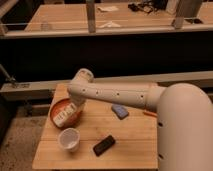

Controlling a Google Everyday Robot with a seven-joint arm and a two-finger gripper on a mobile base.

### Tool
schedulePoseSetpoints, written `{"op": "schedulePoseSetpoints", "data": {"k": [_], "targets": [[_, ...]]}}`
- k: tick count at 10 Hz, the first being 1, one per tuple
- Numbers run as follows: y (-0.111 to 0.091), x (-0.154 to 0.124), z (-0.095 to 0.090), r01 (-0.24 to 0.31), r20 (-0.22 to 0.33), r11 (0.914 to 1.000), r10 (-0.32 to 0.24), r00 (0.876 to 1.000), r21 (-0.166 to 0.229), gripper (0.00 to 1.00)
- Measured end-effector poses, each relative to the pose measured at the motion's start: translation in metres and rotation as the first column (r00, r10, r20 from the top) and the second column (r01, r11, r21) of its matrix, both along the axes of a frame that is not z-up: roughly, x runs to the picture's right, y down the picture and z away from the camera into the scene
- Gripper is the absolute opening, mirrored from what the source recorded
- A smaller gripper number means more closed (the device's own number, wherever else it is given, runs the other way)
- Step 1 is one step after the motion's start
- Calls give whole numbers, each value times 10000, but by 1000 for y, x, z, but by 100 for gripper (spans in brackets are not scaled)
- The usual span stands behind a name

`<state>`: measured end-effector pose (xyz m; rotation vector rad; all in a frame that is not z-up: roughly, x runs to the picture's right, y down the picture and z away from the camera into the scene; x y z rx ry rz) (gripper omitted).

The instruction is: Place the bottle in the ceramic bowl

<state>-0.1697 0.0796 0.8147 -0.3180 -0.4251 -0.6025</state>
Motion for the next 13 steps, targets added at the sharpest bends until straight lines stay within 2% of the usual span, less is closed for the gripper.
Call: {"op": "schedulePoseSetpoints", "data": {"k": [13], "targets": [[-1, -1, 1, 255, 183, 9995, -258, 9995, 159, 14]]}}
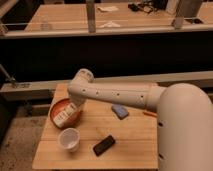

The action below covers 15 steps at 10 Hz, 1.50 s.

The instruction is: Place the bottle in the ceramic bowl

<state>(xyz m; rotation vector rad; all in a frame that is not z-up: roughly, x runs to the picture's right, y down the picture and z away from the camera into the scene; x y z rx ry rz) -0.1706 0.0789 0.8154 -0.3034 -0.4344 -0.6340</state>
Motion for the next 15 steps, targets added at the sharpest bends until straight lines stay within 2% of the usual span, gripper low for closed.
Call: {"op": "schedulePoseSetpoints", "data": {"k": [15], "targets": [[1, 1, 2, 260, 168, 9996, -261, 9995, 97, 14]]}}
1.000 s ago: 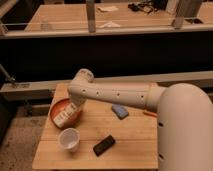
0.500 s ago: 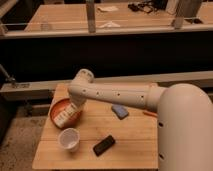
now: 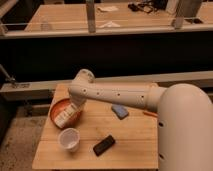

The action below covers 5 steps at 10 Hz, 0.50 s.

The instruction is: Place the bottle in the ceramic bowl

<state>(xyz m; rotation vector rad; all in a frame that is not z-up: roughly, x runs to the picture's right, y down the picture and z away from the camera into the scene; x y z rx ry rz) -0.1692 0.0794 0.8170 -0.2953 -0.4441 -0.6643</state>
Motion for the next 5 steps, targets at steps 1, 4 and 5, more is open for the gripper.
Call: {"op": "schedulePoseSetpoints", "data": {"k": [1, 4, 5], "targets": [[0, 0, 0, 23, 15, 10000, -24, 10000, 7, 14], [-1, 0, 1, 96, 44, 9999, -97, 9999, 43, 14], [-1, 0, 1, 113, 52, 9999, -113, 9999, 52, 14]]}}
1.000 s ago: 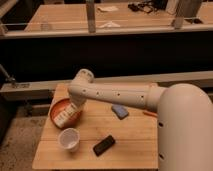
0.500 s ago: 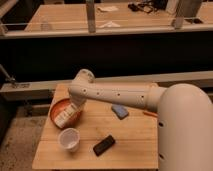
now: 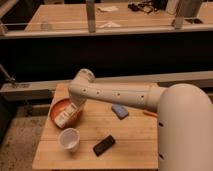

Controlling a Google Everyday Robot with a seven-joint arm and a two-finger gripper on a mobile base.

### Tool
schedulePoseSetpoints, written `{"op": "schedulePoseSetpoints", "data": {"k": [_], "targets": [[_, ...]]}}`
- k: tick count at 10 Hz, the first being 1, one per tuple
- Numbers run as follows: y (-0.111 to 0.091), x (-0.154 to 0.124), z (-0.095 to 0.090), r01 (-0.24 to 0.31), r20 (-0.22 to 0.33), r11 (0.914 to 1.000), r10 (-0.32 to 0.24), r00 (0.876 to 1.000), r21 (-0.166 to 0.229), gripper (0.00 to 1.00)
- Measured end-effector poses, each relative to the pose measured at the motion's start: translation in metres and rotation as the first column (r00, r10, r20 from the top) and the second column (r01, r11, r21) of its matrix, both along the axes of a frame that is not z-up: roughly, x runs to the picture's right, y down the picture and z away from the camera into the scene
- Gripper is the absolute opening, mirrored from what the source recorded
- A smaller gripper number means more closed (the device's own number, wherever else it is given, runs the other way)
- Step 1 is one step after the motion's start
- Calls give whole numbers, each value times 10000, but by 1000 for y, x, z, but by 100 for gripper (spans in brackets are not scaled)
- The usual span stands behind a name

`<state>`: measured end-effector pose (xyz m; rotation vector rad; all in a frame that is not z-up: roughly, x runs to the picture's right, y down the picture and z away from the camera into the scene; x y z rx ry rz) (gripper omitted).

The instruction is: Place the bottle in the ceramic bowl

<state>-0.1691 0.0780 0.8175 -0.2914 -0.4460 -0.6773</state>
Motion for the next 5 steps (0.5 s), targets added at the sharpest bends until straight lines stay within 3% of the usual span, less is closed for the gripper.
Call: {"op": "schedulePoseSetpoints", "data": {"k": [5], "targets": [[-1, 1, 1, 83, 11, 10000, -83, 10000, 53, 14]]}}
